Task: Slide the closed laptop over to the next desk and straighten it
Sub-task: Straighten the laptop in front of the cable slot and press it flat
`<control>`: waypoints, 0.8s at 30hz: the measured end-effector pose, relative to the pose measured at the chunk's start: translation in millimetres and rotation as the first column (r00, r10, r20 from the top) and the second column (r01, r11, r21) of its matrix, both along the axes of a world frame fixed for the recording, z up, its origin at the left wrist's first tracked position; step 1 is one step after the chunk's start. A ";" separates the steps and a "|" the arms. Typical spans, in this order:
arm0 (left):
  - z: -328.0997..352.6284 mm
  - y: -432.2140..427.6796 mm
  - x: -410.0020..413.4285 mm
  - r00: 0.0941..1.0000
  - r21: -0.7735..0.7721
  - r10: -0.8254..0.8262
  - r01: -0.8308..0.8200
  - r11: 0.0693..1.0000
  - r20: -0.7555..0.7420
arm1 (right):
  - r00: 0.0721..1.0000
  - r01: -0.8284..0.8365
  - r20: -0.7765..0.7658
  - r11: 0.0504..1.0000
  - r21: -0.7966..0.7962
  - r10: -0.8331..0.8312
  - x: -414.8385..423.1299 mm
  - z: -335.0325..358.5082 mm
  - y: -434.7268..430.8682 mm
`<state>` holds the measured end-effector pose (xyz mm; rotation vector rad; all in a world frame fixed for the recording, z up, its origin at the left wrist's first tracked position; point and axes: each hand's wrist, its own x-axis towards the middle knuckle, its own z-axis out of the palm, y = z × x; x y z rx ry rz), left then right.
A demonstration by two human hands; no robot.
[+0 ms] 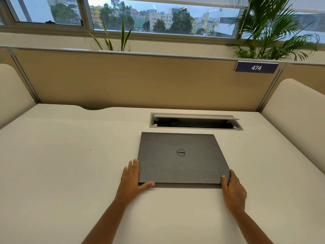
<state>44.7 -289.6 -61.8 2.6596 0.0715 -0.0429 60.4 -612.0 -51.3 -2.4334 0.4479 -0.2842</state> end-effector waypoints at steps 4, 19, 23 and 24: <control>14.4 -4.8 0.9 0.999 0.147 -0.028 0.033 0.989 -0.038 | 0.996 -0.063 -0.064 0.998 -0.028 0.061 4.5 2.3 -5.8; 21.0 -85.8 19.8 0.997 0.206 -0.056 0.065 0.976 -0.049 | 0.922 -0.378 -0.204 0.879 -0.290 0.329 17.9 11.2 29.8; 15.6 -95.1 18.0 0.996 0.239 -0.050 0.066 0.969 -0.074 | 0.886 -0.453 -0.245 0.847 -0.278 0.393 19.3 5.8 37.6; 13.9 -96.6 17.3 0.996 0.245 -0.047 0.064 0.967 -0.075 | 0.882 -0.461 -0.252 0.841 -0.285 0.398 18.9 4.0 38.6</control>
